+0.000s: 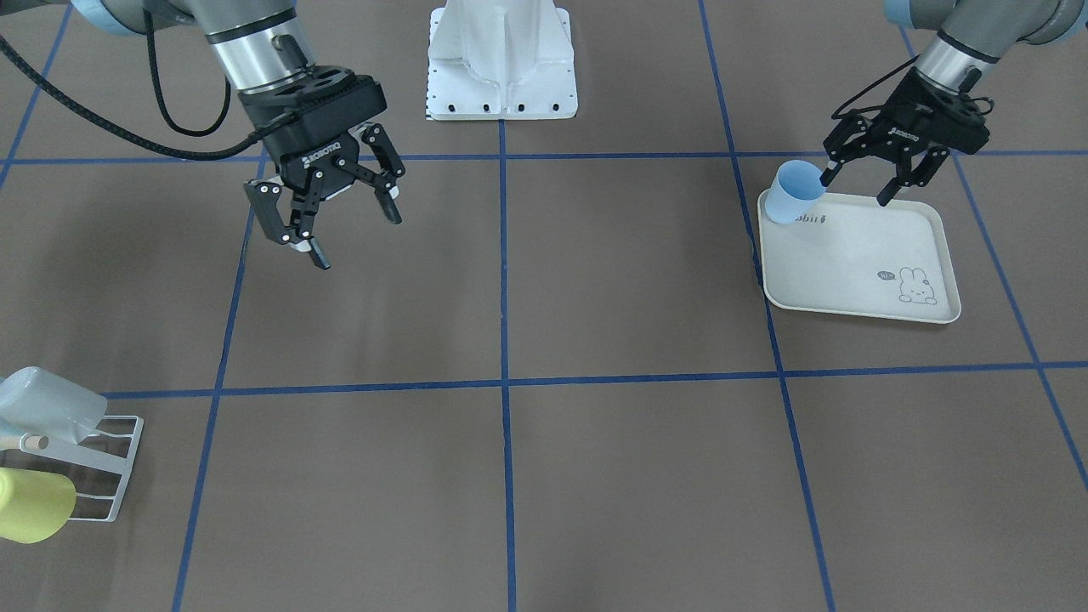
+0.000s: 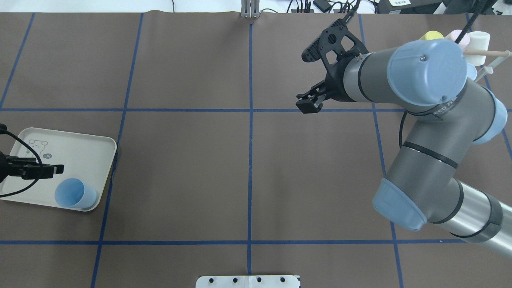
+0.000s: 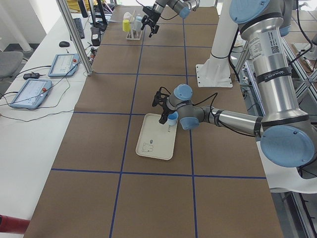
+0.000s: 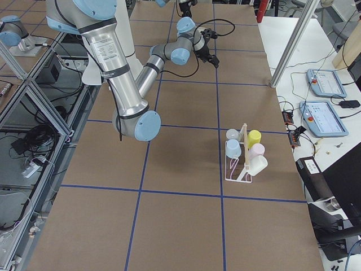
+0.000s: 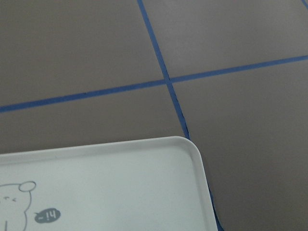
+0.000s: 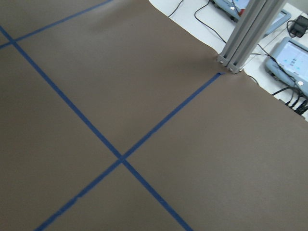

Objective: Transfer IKEA cup to right arm and place on rack

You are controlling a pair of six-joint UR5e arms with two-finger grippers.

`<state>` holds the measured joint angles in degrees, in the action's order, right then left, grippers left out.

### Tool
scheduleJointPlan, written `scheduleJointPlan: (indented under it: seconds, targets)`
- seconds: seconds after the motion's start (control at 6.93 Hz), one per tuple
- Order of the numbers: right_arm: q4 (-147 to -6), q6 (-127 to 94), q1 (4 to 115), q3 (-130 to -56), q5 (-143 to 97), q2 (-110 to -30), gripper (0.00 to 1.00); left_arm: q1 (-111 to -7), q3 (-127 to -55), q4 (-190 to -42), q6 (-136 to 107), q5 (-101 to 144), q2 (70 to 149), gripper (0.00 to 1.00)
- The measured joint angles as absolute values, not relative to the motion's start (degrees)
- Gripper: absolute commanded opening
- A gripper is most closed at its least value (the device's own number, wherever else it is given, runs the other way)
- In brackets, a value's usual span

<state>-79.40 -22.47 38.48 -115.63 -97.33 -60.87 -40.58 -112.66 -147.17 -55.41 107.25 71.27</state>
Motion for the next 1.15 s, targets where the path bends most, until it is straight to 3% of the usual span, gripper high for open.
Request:
scheduleJointPlan:
  seconds: [0.14, 0.29, 0.58, 0.87, 1.15]
  targets:
    - [-80.17, -23.74, 38.26, -115.56, -99.97, -59.52, 0.99, -37.59, -112.59, -147.24, -57.35, 104.98, 70.89, 0.91]
    - [-80.47, -24.16, 38.19, -115.54, -101.25, -59.00, 0.99, -34.96, -112.52, -147.22, -59.46, 102.69, 70.74, 0.59]
    - [-80.51, -24.24, 38.15, -115.48, -101.87, -58.83, 0.99, -32.48, -112.27, -147.06, -62.09, 100.38, 70.62, 0.19]
    - [-80.49, -23.90, 38.11, -115.33, -101.83, -58.94, 0.99, -32.15, -111.94, -146.97, -62.57, 99.90, 70.58, 0.02]
    - [-80.41, -23.69, 38.07, -115.19, -101.51, -59.04, 0.99, -32.24, -112.07, -146.97, -62.52, 99.65, 70.55, 0.00]
